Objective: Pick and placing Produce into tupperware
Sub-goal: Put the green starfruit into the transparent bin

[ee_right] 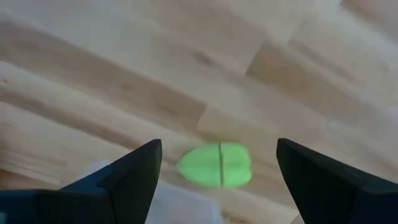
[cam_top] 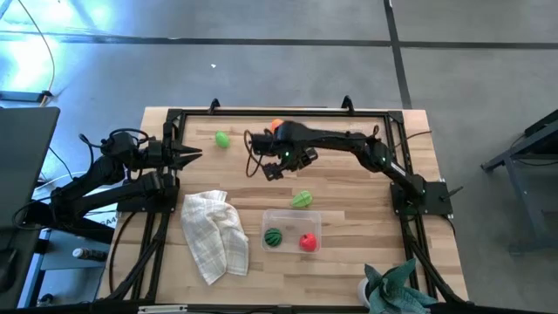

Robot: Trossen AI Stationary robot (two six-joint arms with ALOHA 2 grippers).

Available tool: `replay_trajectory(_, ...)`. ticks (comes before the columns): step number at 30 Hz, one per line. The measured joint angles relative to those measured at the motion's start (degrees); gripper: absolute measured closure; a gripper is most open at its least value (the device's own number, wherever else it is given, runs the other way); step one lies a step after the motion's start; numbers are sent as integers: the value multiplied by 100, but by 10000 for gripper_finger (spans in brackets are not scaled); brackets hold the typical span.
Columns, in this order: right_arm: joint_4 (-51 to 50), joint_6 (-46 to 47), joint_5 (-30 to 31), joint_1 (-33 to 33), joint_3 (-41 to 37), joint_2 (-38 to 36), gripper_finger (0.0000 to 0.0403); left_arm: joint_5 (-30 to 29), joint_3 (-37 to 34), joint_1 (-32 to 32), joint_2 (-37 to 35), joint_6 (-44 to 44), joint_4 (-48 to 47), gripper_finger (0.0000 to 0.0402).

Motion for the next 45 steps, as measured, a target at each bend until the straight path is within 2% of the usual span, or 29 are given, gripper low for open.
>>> replay_trajectory(9,-2,1313,43,585,-13,7,96,0,0,0,0,2,0,364)
replay_trajectory(18,-4,2615,638,978,-13,7,96,0,0,0,0,2,0,364)
replay_trajectory(24,-4,2830,933,1182,-13,7,96,0,0,0,0,0,0,364)
replay_trajectory(28,17,2370,1306,1330,-181,-13,96,0,0,0,0,1,0,364)
replay_trajectory(31,16,2348,1337,1353,-1052,-338,96,0,1,0,0,1,0,364)
replay_trajectory(35,120,2972,1329,1541,-2950,-1400,96,0,0,0,0,0,-1,364)
replay_trajectory(37,833,3238,1259,1655,-3794,-2075,96,0,0,0,0,2,0,364)
replay_trajectory(41,2239,3631,1501,1821,-5073,-3402,96,-2,2,0,0,0,-2,364)
replay_trajectory(45,3132,3002,1457,1818,-5787,-4187,96,-1,1,0,-1,1,-1,364)
